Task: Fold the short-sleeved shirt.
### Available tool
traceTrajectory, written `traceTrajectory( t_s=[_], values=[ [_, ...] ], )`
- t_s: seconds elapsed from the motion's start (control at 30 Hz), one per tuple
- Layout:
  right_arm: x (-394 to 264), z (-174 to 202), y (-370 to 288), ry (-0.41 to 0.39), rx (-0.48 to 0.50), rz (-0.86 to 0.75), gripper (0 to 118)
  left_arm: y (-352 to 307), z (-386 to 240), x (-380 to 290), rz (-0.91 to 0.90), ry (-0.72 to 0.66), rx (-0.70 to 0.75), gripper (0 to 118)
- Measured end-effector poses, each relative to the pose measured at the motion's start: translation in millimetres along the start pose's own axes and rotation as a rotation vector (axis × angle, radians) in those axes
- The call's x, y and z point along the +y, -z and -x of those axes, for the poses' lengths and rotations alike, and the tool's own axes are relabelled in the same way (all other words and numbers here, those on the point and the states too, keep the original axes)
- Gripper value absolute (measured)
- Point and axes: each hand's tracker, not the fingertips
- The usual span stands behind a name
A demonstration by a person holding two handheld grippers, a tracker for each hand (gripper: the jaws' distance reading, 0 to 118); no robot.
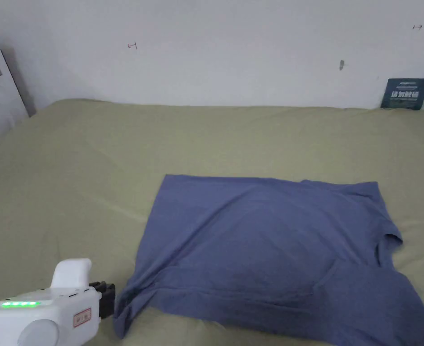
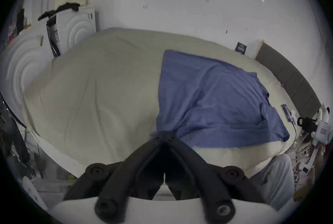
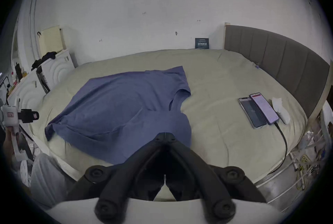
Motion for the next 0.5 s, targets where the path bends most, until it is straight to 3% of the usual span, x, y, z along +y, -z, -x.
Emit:
traceTrajectory(
  t_s=[0.07, 0.1, 0.17, 0.2, 0.3, 0.37, 0.4, 0.43, 0.47, 0.5],
  values=[
    [-6.7, -1.8, 4.9, -0.008, -0.007, 0.016, 1, 4.2, 2.1, -7.2, 0.035, 0.017, -0.041, 0],
    [-8.0, -1.8, 6.8, -0.017, -0.003, 0.034, 1, 21.6, 15.3, -8.0, 0.063, -0.001, -0.054, 6],
    [-13.4, -3.3, 11.2, -0.023, -0.003, 0.053, 1, 32.8, 17.9, -7.9, 0.099, 0.015, -0.028, 97],
    [-14.1, -4.1, 12.9, -0.02, 0.002, 0.062, 1, 43.5, 20.8, -8.2, 0.127, 0.015, -0.042, 118],
    [-17.0, -7.4, 18.1, 0.009, 0.013, 0.087, 1, 62.0, 7.4, -16.4, 0.155, 0.036, -0.015, 115],
    [-18.3, -8.8, 22.1, 0.014, 0.009, 0.098, 1, 52.2, -12.7, -11.9, 0.164, 0.066, -0.006, 102],
    [-18.8, -9.6, 24.0, 0.014, 0.008, 0.106, 1, 52.4, -16.7, -9.7, 0.184, 0.077, 0.01, 82],
    [-21.5, -12.1, 26.7, 0.016, 0.006, 0.111, 1, 50.1, -19.5, -7.7, 0.18, 0.069, 0.014, 36],
    [-22.3, -13.4, 27.9, 0.016, 0.003, 0.117, 1, 54.1, -12.9, -5.7, 0.184, 0.062, 0.009, 1],
    [-22.3, -15.2, 28.8, 0.016, 0.004, 0.125, 1, 63.3, -1.8, -3.8, 0.196, 0.048, 0.0, 1]
  ],
)
